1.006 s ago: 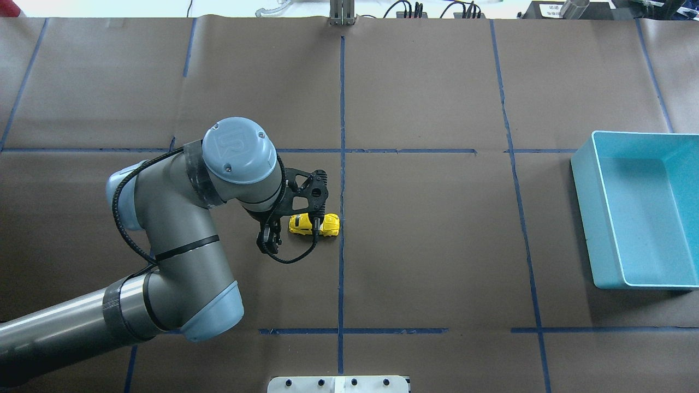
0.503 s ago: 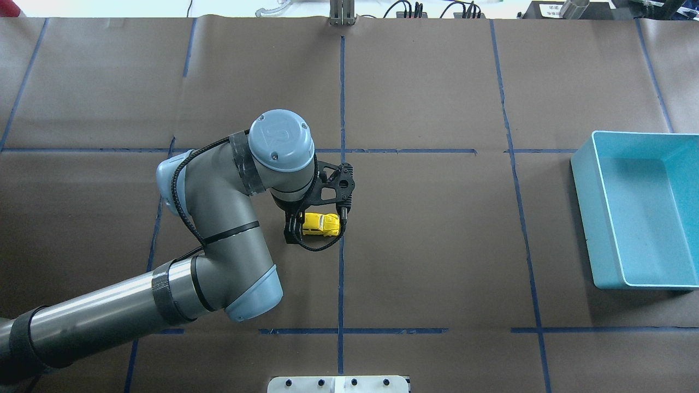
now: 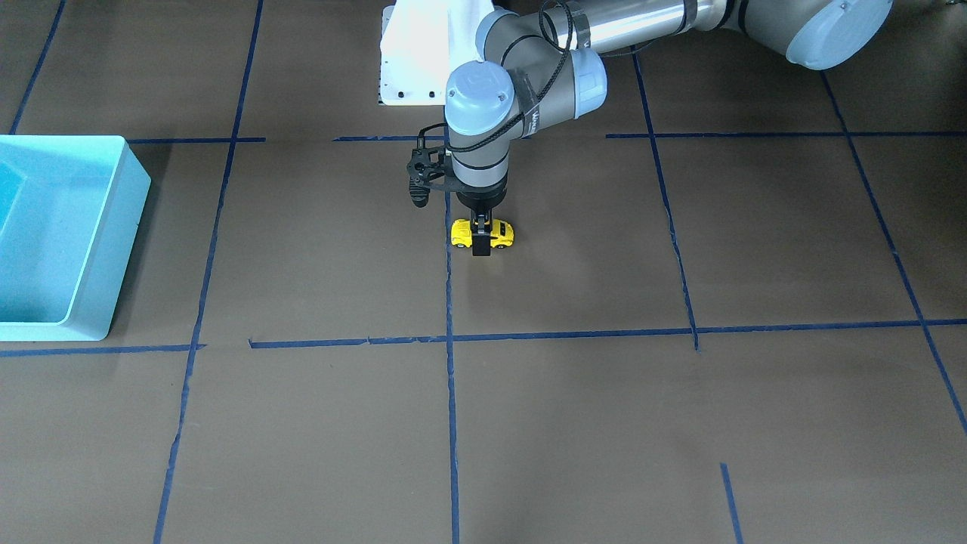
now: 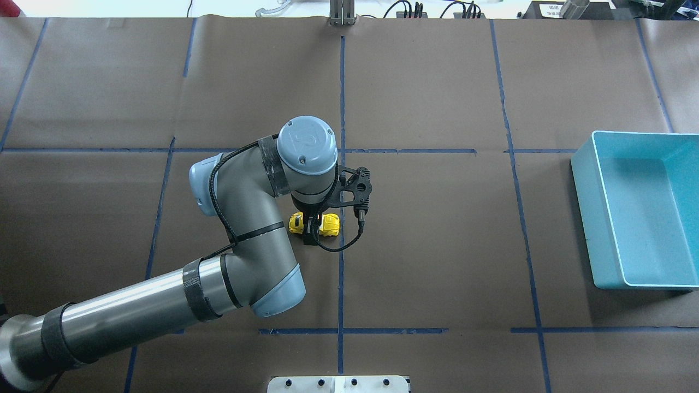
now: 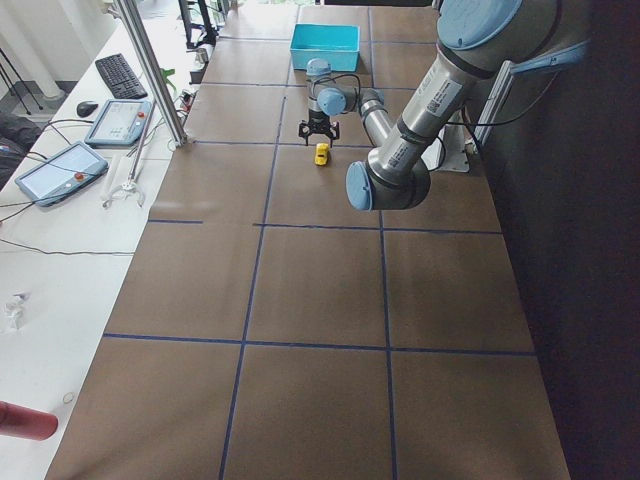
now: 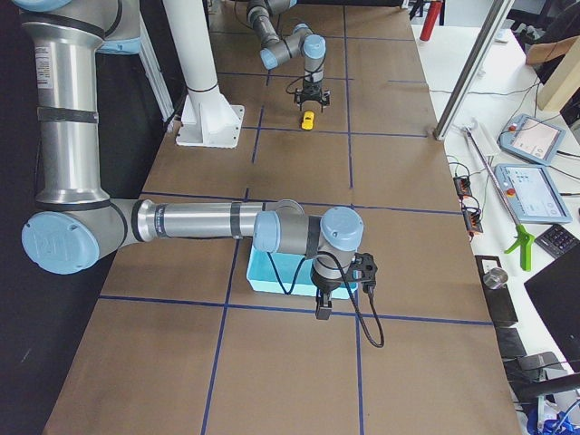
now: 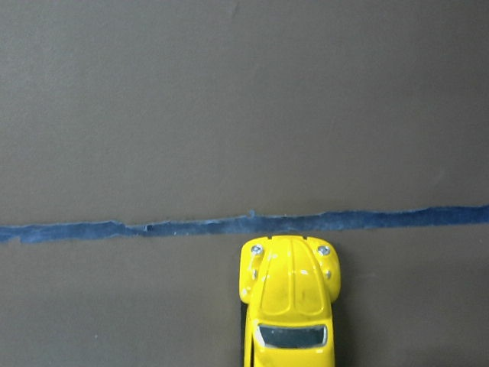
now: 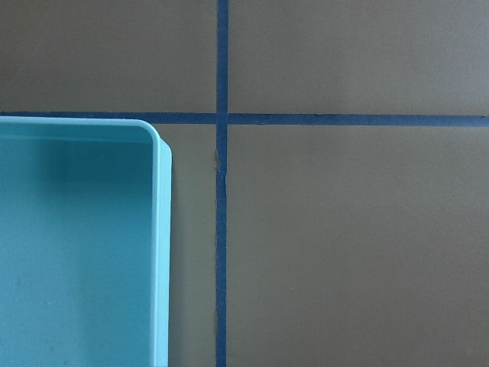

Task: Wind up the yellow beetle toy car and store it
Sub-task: 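Press the held car down against the table with the left gripper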

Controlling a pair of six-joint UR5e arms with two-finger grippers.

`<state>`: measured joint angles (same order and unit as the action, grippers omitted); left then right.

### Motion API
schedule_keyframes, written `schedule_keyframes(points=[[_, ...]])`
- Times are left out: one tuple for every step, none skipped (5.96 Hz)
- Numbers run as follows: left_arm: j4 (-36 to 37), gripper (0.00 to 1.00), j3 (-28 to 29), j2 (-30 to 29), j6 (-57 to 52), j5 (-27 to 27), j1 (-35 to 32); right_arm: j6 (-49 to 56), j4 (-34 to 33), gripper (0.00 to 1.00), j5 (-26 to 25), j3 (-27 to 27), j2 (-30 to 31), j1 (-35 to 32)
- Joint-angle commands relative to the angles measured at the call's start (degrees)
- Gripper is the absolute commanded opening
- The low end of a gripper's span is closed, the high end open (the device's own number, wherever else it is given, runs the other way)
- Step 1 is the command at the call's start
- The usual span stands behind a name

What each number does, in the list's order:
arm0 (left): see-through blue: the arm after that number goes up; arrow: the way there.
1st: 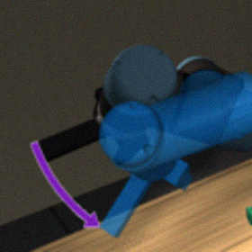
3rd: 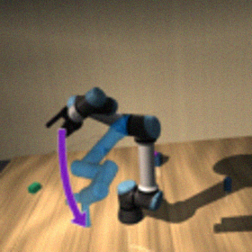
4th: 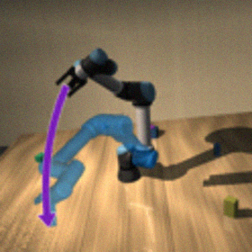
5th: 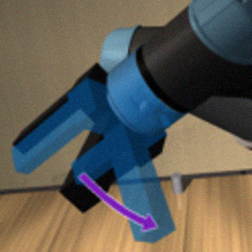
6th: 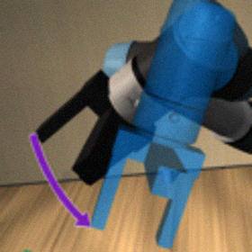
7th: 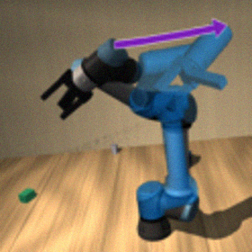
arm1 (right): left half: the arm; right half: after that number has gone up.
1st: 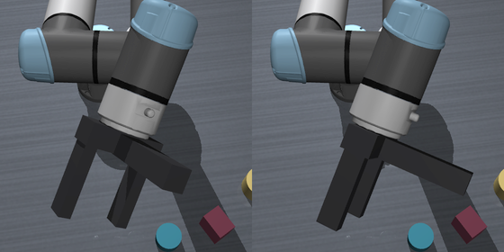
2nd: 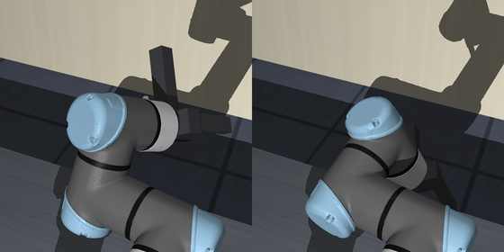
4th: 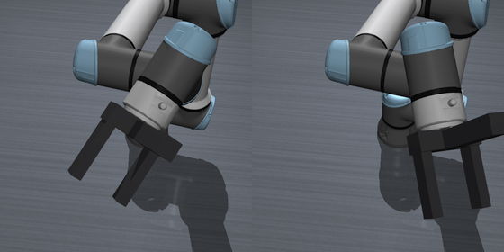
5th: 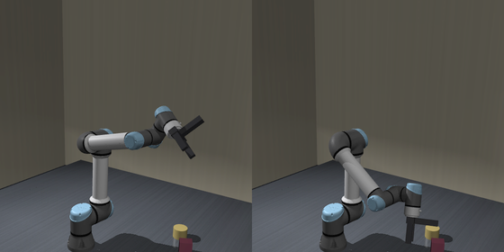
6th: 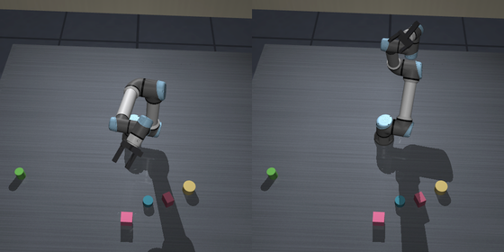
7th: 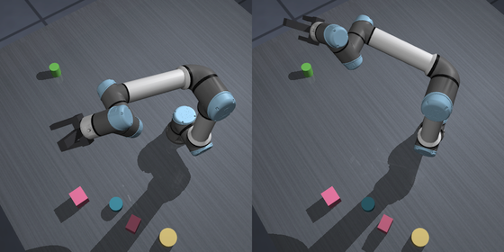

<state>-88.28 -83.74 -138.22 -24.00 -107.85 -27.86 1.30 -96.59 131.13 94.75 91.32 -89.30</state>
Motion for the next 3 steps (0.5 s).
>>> schedule_keyframes(points=[[-0.4, 1.00, 0.7, -0.2, 0.1, 0.0, 0.9, 0.0, 0.0, 1.00, 0.0, 0.0, 0.0, 0.0], [-0.5, 1.00, 0.8, -0.1, 0.1, 0.0, 0.9, 0.0, 0.0, 1.00, 0.0, 0.0, 0.0, 0.0], [-0.5, 1.00, 1.4, -0.3, 0.1, 0.0, 0.9, -0.1, 0.0, 1.00, 0.0, 0.0, 0.0, 0.0]])
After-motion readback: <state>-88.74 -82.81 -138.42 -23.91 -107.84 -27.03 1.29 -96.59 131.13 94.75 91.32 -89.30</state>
